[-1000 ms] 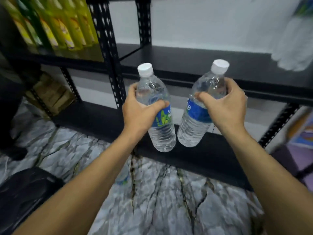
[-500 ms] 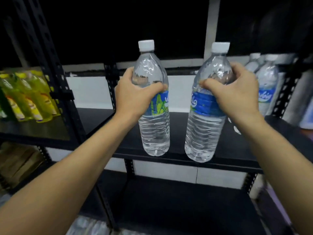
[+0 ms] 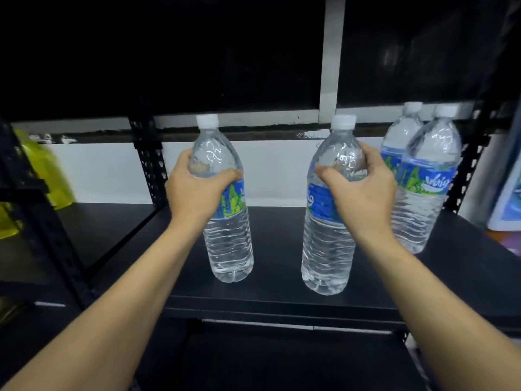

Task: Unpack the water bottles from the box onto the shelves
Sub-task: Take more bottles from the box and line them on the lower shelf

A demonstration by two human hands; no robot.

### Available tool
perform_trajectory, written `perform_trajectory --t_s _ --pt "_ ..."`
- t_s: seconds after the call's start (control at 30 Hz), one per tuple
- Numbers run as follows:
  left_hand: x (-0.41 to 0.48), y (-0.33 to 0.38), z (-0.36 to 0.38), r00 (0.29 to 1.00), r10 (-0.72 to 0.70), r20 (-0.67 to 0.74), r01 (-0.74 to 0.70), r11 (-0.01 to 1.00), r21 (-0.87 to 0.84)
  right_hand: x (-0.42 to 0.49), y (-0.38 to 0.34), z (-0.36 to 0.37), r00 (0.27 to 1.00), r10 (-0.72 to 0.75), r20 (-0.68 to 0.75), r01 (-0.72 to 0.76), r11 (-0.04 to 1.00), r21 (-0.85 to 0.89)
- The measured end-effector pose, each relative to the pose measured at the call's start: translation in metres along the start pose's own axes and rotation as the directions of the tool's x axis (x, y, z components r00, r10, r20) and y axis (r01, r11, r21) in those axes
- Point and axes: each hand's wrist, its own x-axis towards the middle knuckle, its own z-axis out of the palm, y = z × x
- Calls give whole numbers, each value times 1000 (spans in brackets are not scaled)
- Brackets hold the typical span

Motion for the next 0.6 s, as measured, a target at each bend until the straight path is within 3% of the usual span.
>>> perform_trajectory --t_s 0.1,0.23,0.37,0.47,0.6 --pt "8 -10 11 999 44 -20 -43 999 16 1 12 20 995 -75 -58 75 997 -1" --pt "13 -24 27 976 163 -148 -150 984 91 1 24 42 989 -125 -73 123 992 -29" --pt "23 -36 33 968 201 -152 -190 978 84 13 28 57 990 -141 23 141 990 6" --pt "27 -43 33 968 221 -122 -213 974 74 18 30 58 989 -82 122 70 993 100" --pt "20 -48 33 971 223 -86 -221 975 33 14 34 57 988 -73 133 50 984 169"
